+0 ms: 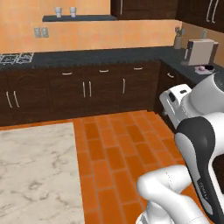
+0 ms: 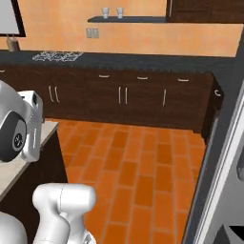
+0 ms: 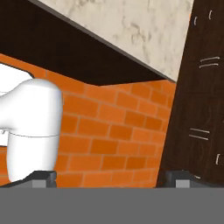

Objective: Take the meat container that has the fish and place it on the second highest rack of the freezer. Then take the vegetable container that has the eggplant and onion and place it on the highest rack of the freezer.

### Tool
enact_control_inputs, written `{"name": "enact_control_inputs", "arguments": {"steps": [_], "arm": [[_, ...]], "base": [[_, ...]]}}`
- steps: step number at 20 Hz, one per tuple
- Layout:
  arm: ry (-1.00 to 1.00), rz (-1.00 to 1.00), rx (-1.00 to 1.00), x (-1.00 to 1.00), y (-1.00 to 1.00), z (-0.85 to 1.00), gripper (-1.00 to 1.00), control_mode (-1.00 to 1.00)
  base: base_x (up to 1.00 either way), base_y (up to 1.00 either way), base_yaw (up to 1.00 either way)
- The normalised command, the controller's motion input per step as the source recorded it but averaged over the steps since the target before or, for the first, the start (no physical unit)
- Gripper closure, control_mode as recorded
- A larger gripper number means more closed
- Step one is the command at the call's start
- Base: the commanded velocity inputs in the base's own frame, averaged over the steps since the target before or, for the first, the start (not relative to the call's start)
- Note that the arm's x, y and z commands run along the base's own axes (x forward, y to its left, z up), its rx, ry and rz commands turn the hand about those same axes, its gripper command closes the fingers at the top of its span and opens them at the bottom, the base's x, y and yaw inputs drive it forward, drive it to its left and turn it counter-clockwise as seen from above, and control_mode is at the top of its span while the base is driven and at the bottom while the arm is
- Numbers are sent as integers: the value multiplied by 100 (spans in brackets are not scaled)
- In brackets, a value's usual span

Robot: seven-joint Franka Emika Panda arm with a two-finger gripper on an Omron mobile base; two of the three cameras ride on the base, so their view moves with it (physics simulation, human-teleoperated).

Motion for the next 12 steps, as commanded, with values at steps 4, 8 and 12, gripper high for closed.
{"name": "enact_control_inputs", "arguments": {"steps": [4, 8, 12], "arm": [[0, 0, 0, 0, 0, 0, -100, 100], [0, 0, 0, 0, 0, 0, -100, 100], [0, 0, 0, 0, 0, 0, -100, 100]], "base": [[100, 0, -5], [87, -20, -20], [86, -42, -23]]}}
